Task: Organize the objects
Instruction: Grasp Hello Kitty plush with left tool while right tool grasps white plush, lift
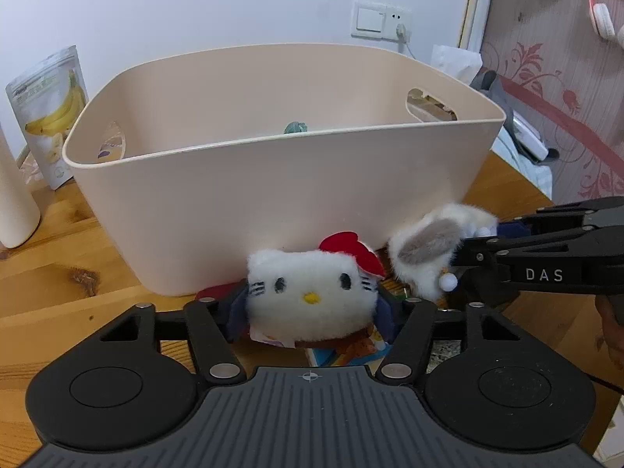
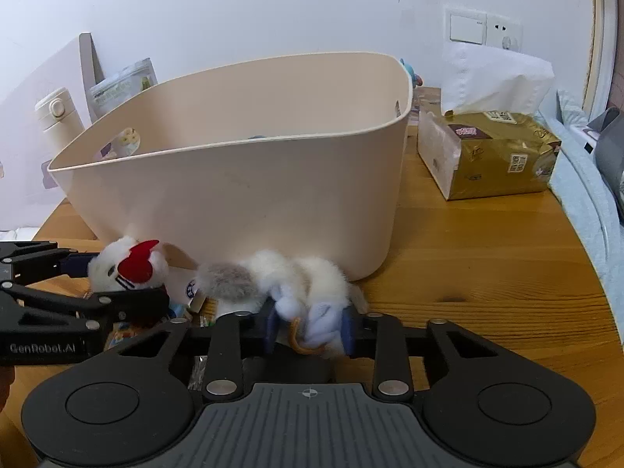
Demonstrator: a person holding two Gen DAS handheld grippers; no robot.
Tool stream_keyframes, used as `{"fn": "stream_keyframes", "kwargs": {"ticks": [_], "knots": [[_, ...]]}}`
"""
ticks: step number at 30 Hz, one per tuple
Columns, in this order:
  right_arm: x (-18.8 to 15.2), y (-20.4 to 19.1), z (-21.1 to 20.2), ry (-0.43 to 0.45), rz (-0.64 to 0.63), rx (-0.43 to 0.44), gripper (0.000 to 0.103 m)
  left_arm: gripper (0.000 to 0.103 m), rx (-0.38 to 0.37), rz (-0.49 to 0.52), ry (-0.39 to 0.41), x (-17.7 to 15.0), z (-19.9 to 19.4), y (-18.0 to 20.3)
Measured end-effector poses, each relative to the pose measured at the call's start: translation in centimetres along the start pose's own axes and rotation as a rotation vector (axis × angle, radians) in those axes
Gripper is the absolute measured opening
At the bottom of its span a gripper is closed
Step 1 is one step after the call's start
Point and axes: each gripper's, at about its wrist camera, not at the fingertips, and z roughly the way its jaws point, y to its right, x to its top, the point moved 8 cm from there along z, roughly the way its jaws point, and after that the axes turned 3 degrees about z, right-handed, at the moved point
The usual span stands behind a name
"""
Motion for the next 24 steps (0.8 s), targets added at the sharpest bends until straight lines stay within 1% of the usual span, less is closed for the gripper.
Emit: {"fn": "stream_keyframes", "kwargs": {"ticks": [5, 10, 18, 22, 24], "knots": [[-0.2, 0.5, -1.0, 0.016, 0.004, -0.007, 0.023, 0.062, 0.003, -0.025, 0.004, -0.2, -0.5, -0.5], [-0.2, 1.0, -2.2, 0.034, 0.016, -0.007, 0.023, 0.061, -0.009, -0.06, 0.011, -0.3, -1.1, -1.1], [0.1, 1.2, -4.1, 0.072, 0.019, -0.006, 0.022, 0.061, -0.003, -0.063, 0.04, -0.2, -2.7, -1.5], [0.2, 1.3, -5.1, 0.093, 0.024, -0.008, 0.022, 0.061, -0.022, -0.085, 0.053, -0.1, -3.3, -1.6], [0.2, 1.4, -5.6, 0.103, 0.03, -0.009, 0.022, 0.062, -0.02, -0.085, 0.059, -0.1, -3.6, -1.6]]}}
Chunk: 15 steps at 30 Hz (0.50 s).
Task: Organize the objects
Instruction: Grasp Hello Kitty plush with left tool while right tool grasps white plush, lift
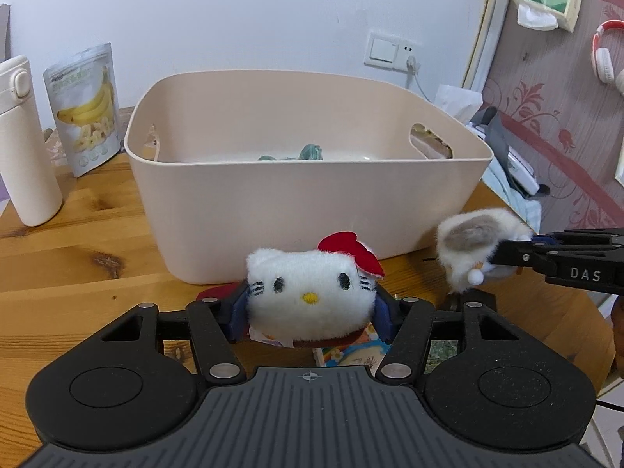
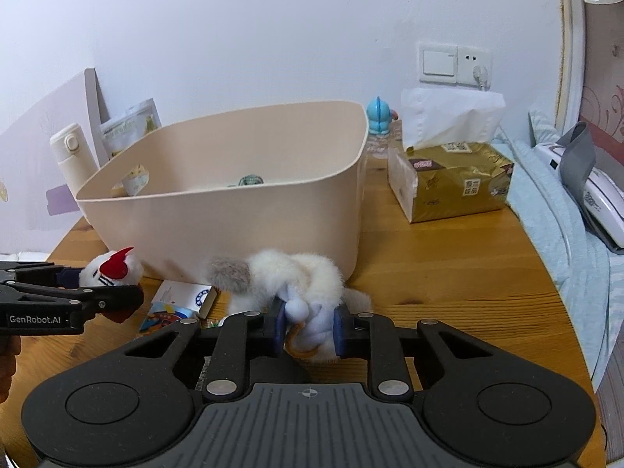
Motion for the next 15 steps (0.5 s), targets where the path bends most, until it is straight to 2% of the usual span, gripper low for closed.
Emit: {"fn": "stream_keyframes", "kwargs": {"ticks": [15], "knots": [[1.3, 0.8, -4.2, 0.095, 0.014, -0.005, 0.022, 0.061, 0.024, 0.038, 0.09, 1.2, -4.1, 0.8]]}}
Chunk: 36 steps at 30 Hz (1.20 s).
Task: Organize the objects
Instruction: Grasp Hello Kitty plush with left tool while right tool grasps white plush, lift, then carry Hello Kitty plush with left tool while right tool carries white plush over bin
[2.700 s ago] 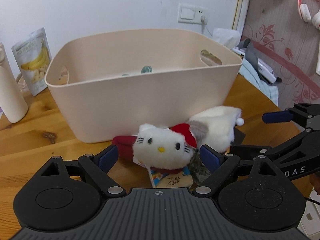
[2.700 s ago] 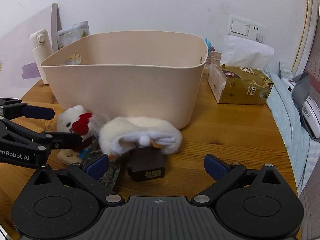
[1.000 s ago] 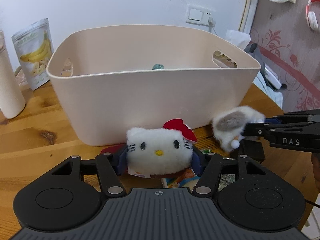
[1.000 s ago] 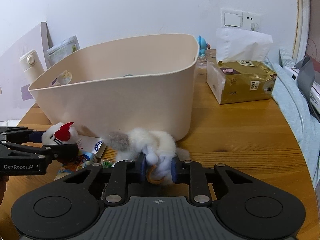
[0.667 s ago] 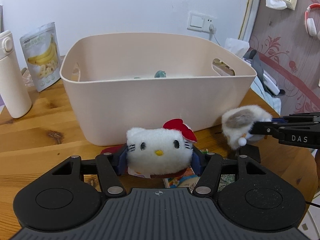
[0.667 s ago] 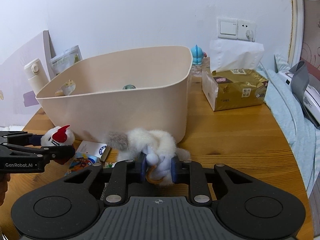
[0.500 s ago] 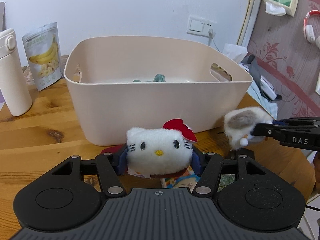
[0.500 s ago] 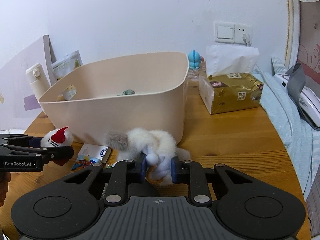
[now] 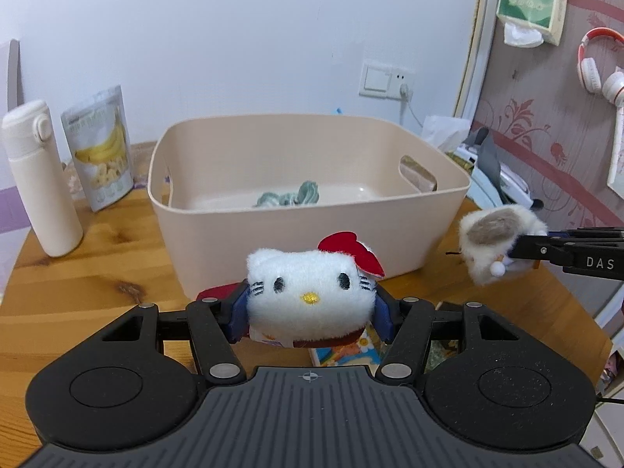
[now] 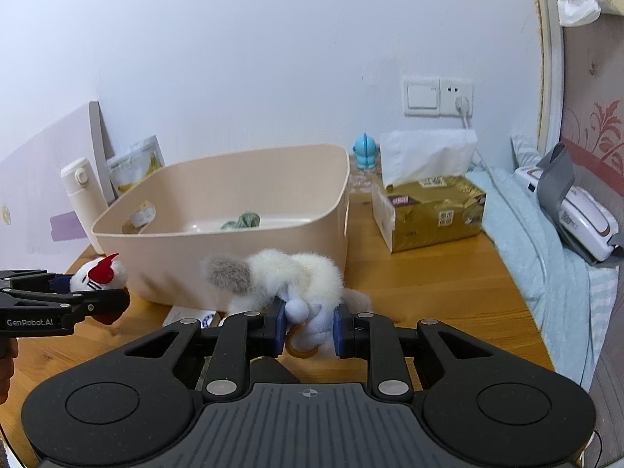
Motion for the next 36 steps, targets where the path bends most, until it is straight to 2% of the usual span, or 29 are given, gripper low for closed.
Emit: {"fn": "stream_keyframes", "kwargs": {"ticks": [18, 22, 29, 36], "knots": [[4.1, -0.5, -2.5, 0.128, -0.006, 0.002, 0.022, 0.061, 0.041, 0.02, 0.134, 4.3, -3.5, -1.0], [4.9, -0.6, -2.4, 0.143, -0.003, 0.006, 0.023, 0.061, 0.027, 0.025, 0.153, 5.4, -3.5, -1.1], [6.6, -0.7, -1.9, 0.172, 0.002, 0.014, 0.022, 0.062, 0.049, 0.049, 0.191, 7.9, -3.2, -1.5], [8.4, -1.2, -1.1, 0.192, -0.005, 0.022, 0.023, 0.062, 0.06, 0.078, 0.192, 9.5, -1.5, -1.5]]}}
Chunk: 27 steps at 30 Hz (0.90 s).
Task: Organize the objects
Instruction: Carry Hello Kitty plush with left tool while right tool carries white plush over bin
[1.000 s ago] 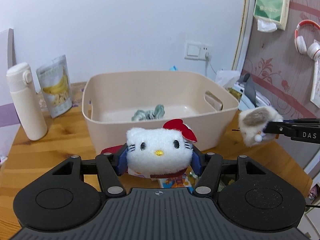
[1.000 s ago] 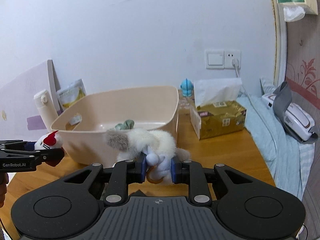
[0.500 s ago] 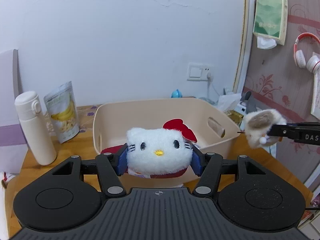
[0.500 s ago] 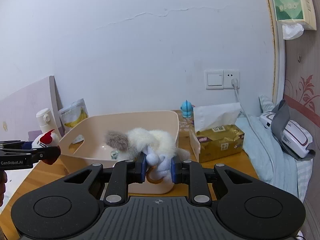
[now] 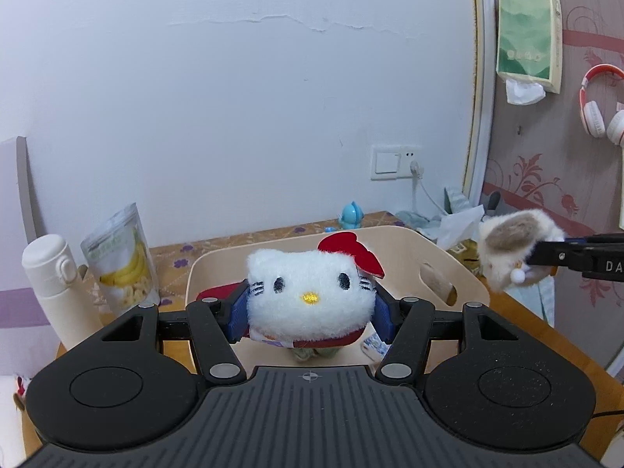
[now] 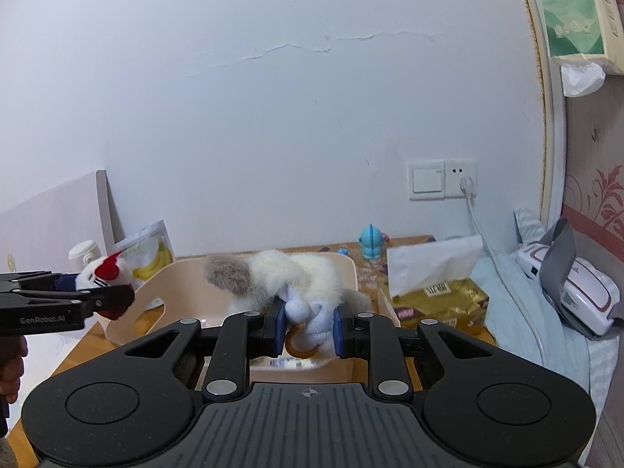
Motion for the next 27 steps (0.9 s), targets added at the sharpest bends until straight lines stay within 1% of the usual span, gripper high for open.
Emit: {"fn": "stream_keyframes", "kwargs": {"ticks": [5, 10, 15, 27], "knots": [[0.8, -0.1, 1.3, 0.005, -0.004, 0.006, 0.023, 0.062, 0.007, 0.002, -0.006, 0.4, 1.7, -0.1], [1.0, -0.2, 2.9, -0.004, -0.017, 0.012, 0.023, 0.062, 0.003, 0.003, -0.03, 0.2, 3.7, -0.1], [0.5, -0.6, 4.9, -0.037, -0.038, 0.015, 0.023, 0.062, 0.005, -0.01, -0.077, -0.8, 6.0, -0.3], [-1.3, -1.7, 8.8, -0.122, -0.099, 0.01, 0.023, 0.062, -0.006, 0.022, -0.176, -2.8, 9.8, 0.4]]}}
